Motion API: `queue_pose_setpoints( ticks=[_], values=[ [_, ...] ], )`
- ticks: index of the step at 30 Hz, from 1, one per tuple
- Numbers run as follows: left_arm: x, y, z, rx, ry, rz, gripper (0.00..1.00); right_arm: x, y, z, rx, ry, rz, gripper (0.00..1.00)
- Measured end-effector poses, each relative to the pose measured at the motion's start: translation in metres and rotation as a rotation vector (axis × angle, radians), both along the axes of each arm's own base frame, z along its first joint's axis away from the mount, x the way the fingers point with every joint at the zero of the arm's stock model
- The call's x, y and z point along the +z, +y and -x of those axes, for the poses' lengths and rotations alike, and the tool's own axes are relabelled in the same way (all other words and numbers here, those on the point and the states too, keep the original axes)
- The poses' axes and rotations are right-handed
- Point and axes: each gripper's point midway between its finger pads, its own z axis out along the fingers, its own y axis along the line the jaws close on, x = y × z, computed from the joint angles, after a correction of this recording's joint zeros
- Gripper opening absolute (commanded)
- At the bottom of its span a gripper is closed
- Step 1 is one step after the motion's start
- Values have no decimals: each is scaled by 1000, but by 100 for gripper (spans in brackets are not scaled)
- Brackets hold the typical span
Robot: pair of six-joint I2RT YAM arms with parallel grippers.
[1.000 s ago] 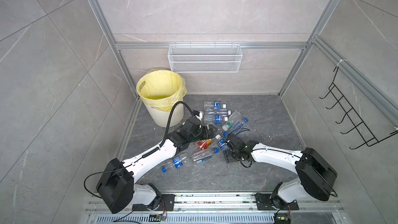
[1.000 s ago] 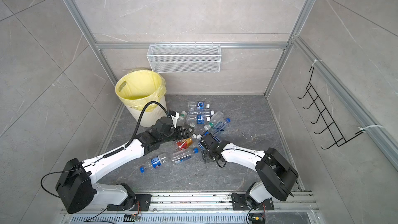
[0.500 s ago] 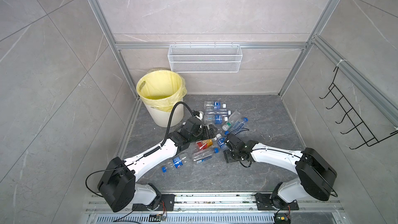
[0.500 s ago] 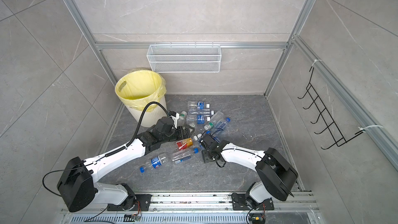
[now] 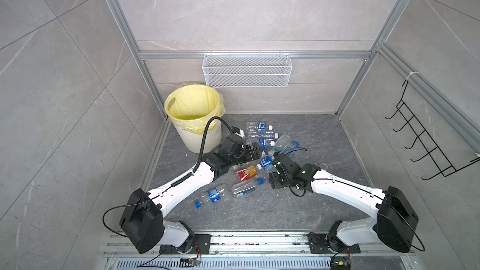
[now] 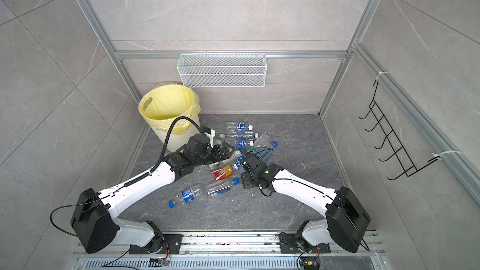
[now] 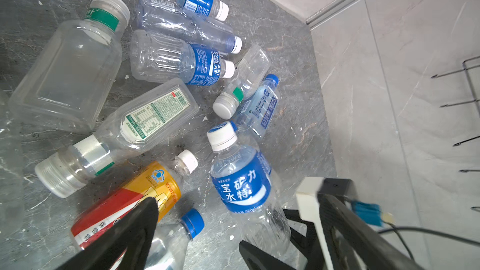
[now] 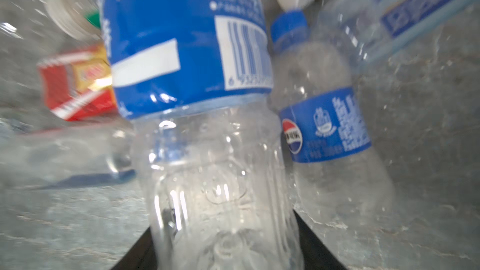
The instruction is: Throw the plastic bottles in the bin
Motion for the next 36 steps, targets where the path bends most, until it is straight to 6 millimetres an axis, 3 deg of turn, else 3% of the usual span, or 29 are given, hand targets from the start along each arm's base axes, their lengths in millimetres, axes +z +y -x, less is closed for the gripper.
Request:
queue_pose_setpoints(
  ticks=[7, 12, 19, 26, 32, 36],
  values=[
    [8, 13, -27, 88, 54, 120, 98, 62, 24, -23, 2, -108, -113, 62],
    [31, -4, -39, 60, 35, 207, 92, 88, 35, -29, 13, -141, -171, 62],
    [53, -21, -41, 17, 18, 298, 88, 96, 40, -29, 24, -146, -197, 62],
    [49, -37, -32, -23, 42, 306, 83, 106, 44, -33, 19, -160, -220, 62],
    [46, -39, -30, -30, 46, 307, 79, 112, 51, -38, 16, -163, -241, 63],
    [44, -39, -29, -27, 48, 302, 70, 110, 58, -41, 19, -153, -254, 63]
  ],
)
